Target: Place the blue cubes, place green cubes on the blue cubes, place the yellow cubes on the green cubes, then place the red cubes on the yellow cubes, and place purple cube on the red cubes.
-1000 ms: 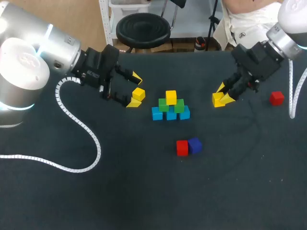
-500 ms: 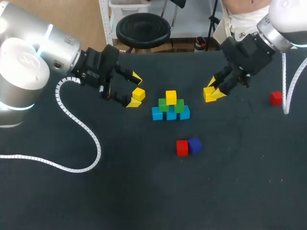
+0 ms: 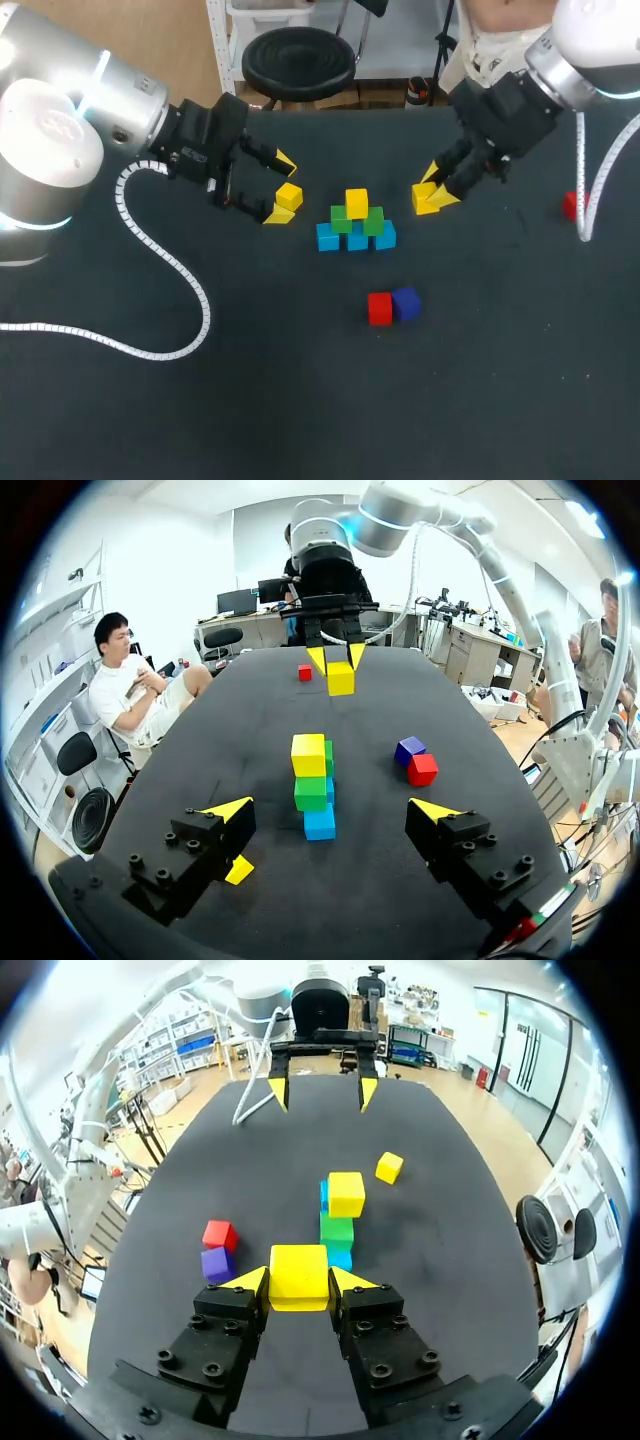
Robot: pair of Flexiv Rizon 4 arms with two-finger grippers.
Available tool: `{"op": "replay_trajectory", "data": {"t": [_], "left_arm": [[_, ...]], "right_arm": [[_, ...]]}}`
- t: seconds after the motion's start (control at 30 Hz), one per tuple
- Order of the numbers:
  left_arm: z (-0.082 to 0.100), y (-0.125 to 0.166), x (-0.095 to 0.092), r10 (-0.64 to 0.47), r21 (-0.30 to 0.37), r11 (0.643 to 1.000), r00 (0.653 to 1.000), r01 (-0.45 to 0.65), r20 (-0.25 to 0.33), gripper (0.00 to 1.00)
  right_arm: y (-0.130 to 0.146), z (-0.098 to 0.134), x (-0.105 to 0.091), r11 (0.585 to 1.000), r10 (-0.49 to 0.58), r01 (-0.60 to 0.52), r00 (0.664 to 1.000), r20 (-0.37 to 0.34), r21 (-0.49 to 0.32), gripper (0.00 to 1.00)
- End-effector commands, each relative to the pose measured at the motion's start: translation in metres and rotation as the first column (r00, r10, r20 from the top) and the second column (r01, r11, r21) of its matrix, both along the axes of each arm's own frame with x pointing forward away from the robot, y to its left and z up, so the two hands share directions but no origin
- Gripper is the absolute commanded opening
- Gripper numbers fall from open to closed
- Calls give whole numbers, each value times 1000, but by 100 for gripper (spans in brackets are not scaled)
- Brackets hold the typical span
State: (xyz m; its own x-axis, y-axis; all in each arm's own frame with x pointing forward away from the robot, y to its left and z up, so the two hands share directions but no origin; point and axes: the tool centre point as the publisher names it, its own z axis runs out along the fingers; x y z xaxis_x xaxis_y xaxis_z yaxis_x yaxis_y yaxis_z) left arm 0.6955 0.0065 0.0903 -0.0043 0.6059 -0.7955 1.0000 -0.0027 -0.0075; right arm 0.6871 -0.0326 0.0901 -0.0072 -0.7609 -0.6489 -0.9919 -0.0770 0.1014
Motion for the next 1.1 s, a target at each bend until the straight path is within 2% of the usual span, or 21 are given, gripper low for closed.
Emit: {"op": "replay_trajectory", "data": {"t": [0.03, 0.27, 0.5, 0.6, 1.1], "left_arm": [[-1, 1, 0, -2, -3, 1000, 1000, 2, 2, 100], [-1, 1, 0, -2, -3, 1000, 1000, 2, 2, 100], [-1, 1, 0, -2, -3, 1000, 1000, 2, 2, 100], [-1, 1, 0, -2, -3, 1000, 1000, 2, 2, 100], [-1, 1, 0, -2, -3, 1000, 1000, 2, 2, 100]], "right_arm": [[7, 0, 3, 1000, -10, 11, 1000, -22, 23, 0], [16, 0, -7, 996, -57, 60, 997, -48, 60, 0], [30, 0, -11, 997, -56, 59, 997, -55, 51, 0], [39, 3, -10, 1000, -8, 9, 998, -59, 16, 0], [40, 4, -10, 1000, -2, 3, 998, -59, 10, 0]]}}
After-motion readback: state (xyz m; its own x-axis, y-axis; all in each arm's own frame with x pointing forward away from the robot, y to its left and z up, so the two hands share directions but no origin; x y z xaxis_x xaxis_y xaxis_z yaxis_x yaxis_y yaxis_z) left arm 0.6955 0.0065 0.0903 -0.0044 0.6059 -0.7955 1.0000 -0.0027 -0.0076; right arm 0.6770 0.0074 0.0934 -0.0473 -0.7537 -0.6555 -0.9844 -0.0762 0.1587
